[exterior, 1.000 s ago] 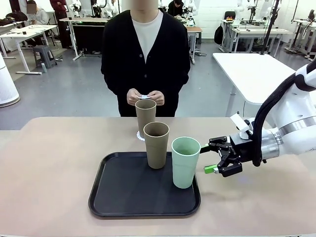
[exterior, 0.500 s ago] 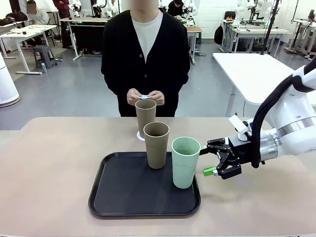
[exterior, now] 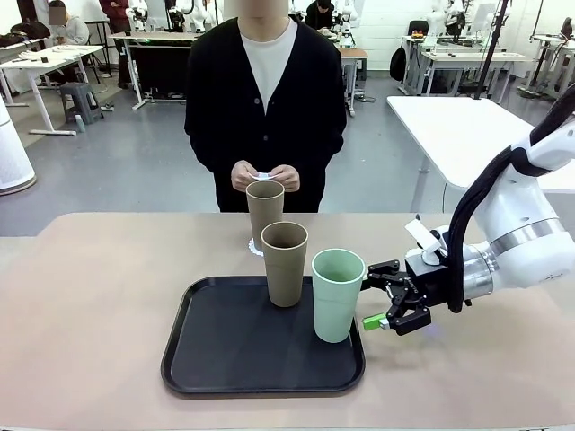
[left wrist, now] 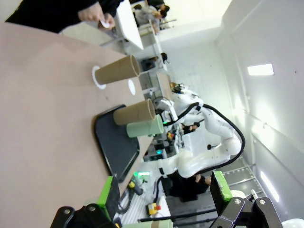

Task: Place coasters on the table and set cups on them.
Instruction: Take one Reusable plastic cup from the Flat Tray and place it on a coaster set by the human.

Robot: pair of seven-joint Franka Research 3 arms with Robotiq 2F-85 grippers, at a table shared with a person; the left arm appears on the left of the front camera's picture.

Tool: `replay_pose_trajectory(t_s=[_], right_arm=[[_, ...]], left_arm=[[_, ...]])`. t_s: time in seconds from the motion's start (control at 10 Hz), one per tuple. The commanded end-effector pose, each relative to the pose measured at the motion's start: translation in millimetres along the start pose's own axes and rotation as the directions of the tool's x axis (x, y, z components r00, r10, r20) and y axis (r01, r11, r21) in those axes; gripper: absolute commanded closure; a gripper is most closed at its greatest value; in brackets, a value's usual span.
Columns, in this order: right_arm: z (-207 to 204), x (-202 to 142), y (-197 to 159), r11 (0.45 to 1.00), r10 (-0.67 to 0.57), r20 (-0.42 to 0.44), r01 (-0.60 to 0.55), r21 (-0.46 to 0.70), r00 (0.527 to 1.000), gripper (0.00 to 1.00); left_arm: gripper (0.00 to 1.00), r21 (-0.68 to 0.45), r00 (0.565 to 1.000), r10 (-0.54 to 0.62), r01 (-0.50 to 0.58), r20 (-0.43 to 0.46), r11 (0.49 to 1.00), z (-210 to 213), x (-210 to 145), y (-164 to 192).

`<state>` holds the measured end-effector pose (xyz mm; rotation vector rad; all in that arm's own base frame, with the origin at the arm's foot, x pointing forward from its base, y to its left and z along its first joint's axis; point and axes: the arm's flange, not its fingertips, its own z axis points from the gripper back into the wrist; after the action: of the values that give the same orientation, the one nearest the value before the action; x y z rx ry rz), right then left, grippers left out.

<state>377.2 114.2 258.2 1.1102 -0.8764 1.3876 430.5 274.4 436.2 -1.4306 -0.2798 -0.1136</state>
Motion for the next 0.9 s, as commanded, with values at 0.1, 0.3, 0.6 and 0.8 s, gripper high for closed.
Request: replay_pose_trajectory(t_s=[0.1,0.3,0.6,0.8], right_arm=[[-10.9,-8.8,-10.1,0.998,0.062,0.021,-0.061,-0.017,0.998,0.00],[-16.3,-10.8,-16.1,0.997,0.078,0.038,-0.077,-0.029,0.996,0.00],[-26.2,-11.1,-21.8,0.996,0.087,0.037,-0.086,-0.023,0.996,0.00],[-33.8,-13.6,-26.5,0.997,0.077,0.047,-0.077,-0.008,0.996,0.00]], left_arm=[[0.00,-0.002,1.000,-0.002,0.002,-0.002,1.000,-0.6,-0.3,-1.9],[0.00,-0.002,1.000,-0.002,0.002,-0.002,1.000,-0.6,-0.3,-1.9],[0.00,-0.002,1.000,-0.002,0.002,-0.002,1.000,-0.6,-0.3,-1.9],[0.00,-0.002,1.000,-0.002,0.002,-0.002,1.000,-0.6,-0.3,-1.9]])
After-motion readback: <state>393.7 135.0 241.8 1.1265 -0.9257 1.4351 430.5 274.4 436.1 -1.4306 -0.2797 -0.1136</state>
